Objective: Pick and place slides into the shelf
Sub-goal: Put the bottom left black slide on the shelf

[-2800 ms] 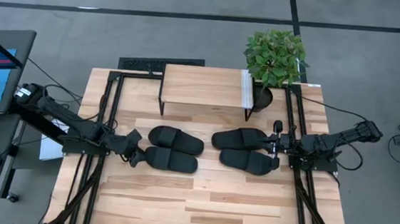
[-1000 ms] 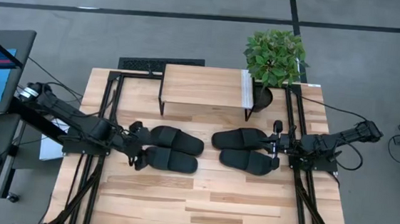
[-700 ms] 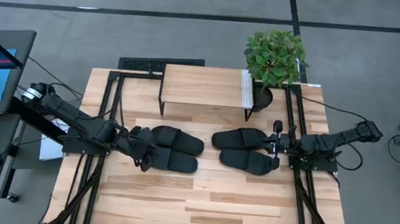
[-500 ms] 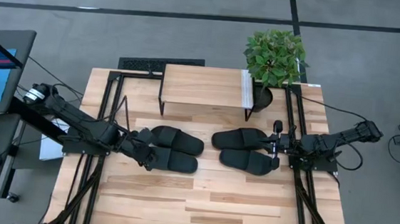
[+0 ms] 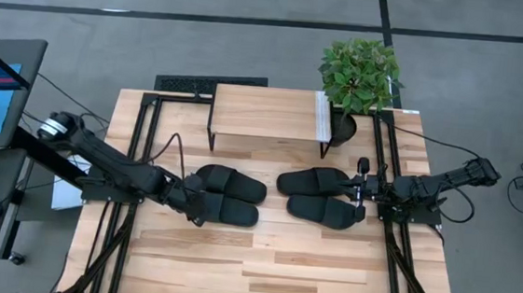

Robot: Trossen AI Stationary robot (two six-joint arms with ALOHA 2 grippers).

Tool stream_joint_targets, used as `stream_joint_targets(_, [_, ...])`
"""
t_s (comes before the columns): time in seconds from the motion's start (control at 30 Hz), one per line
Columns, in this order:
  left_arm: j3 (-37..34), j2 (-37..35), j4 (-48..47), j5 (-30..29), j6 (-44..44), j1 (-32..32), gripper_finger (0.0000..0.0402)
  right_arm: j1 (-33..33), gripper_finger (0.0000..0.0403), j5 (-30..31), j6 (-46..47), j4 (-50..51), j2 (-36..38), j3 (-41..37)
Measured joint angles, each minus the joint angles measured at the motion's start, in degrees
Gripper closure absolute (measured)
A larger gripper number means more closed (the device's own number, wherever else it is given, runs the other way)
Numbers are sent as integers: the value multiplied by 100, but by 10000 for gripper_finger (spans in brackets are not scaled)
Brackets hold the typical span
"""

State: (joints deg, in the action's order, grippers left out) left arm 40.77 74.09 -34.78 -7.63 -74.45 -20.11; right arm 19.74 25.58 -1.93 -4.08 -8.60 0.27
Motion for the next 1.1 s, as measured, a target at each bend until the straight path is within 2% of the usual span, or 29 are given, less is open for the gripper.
stream_joint_targets(0.43, [1, 203, -20, 136, 351, 350, 242, -1, 403, 0, 1, -1, -1, 0])
stream_joint_targets(1.1, [-1, 201, 540, 337, 480, 372, 242, 0, 403, -1, 2, 0, 0, 0])
